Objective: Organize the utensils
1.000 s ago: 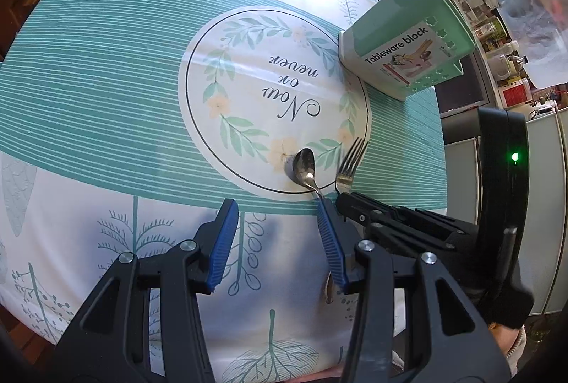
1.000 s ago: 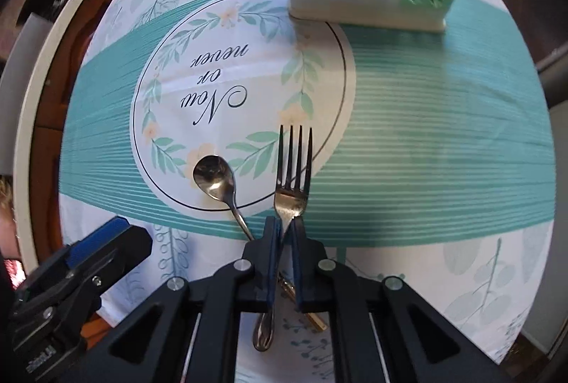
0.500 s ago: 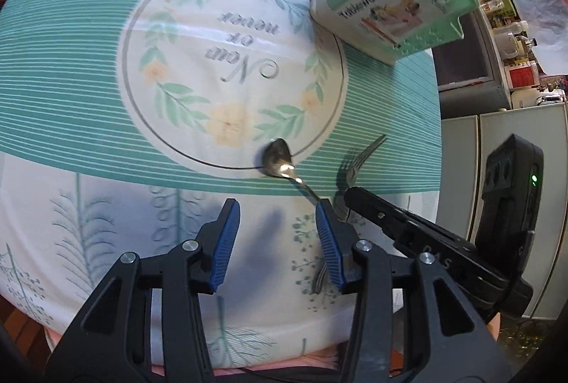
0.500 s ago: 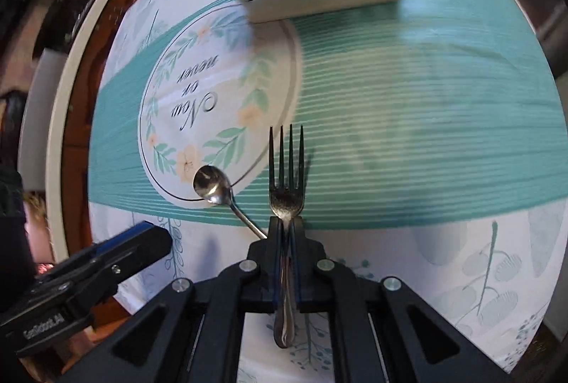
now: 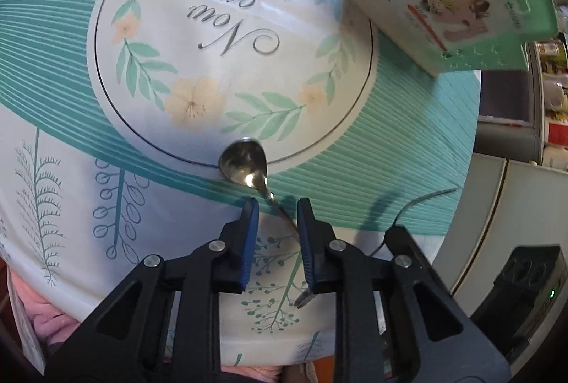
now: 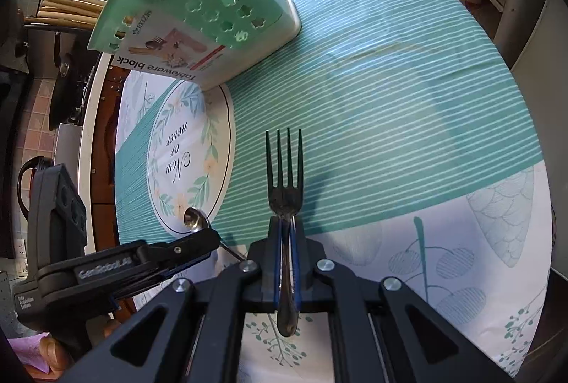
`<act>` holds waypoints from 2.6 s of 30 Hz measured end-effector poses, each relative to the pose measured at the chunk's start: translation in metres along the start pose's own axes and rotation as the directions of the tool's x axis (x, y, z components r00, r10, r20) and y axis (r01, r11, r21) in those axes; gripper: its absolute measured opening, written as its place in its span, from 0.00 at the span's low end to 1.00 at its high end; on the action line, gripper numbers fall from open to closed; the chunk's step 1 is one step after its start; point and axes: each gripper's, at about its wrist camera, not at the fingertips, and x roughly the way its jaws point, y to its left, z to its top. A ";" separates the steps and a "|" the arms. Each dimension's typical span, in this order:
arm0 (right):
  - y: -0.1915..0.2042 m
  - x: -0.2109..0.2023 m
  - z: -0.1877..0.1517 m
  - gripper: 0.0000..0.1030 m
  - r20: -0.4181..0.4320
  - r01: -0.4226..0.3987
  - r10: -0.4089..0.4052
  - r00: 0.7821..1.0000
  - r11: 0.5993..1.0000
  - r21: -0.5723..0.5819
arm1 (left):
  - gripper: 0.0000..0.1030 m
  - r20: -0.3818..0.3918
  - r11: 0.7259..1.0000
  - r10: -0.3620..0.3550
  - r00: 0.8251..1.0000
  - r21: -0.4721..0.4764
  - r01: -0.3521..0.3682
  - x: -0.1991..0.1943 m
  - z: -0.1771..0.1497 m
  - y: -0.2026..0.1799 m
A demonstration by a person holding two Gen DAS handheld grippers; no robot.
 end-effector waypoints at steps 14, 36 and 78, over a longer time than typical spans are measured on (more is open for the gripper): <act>0.008 0.007 -0.002 0.04 -0.013 -0.035 0.034 0.999 0.999 -0.028 | 0.00 0.064 0.972 0.029 0.998 0.230 -0.043 -0.008 0.002 -0.018; 0.062 0.020 0.000 0.10 -0.043 -0.015 0.006 0.999 0.978 -0.207 | 0.00 0.289 0.931 -0.098 0.952 0.365 -0.015 -0.079 -0.024 0.035; 0.122 -0.165 0.015 0.04 0.550 0.025 0.226 0.804 0.911 -0.412 | 0.00 0.684 0.771 -0.350 0.640 0.598 -0.218 -0.280 -0.045 -0.076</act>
